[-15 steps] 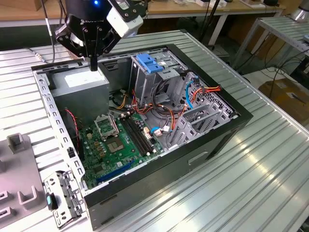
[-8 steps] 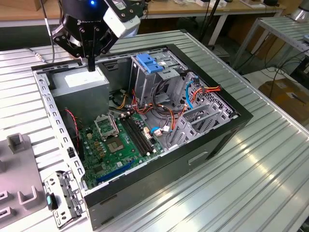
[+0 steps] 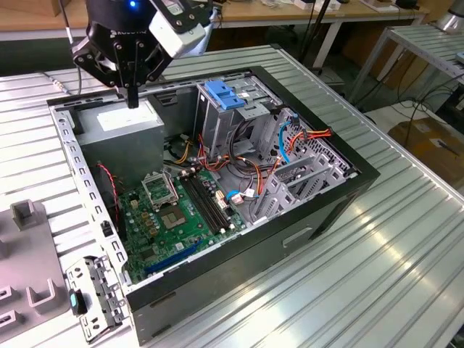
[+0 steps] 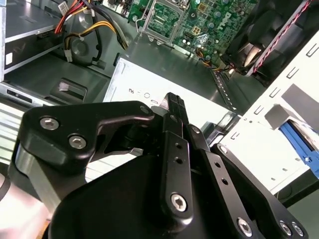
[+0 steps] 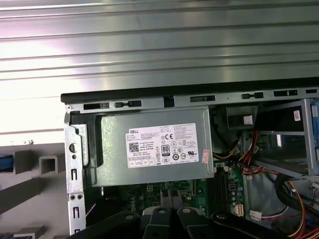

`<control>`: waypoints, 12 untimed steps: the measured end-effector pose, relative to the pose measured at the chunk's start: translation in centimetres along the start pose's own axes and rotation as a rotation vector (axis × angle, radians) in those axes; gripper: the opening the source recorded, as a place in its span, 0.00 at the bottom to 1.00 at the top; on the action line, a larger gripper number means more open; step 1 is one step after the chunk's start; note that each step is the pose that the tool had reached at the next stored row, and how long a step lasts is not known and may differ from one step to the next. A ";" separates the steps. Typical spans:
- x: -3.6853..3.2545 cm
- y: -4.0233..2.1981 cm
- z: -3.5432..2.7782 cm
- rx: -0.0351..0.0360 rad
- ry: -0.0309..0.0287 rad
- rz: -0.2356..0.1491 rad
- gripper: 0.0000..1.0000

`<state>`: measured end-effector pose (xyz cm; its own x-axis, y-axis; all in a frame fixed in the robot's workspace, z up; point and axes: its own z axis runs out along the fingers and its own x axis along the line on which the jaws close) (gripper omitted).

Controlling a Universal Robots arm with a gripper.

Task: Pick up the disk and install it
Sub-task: 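Reach for the disk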

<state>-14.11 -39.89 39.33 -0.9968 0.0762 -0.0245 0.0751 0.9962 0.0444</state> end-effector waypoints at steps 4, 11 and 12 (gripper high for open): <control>0.35 -0.03 -0.01 0.0000 0.0000 0.000 0.11; 1.04 -0.08 -0.02 0.0000 0.0001 0.000 0.11; 1.14 -0.09 -0.03 0.0000 0.0000 0.000 0.11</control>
<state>-15.25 -39.89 39.32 -0.9968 0.0763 -0.0244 0.0751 0.9962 0.0444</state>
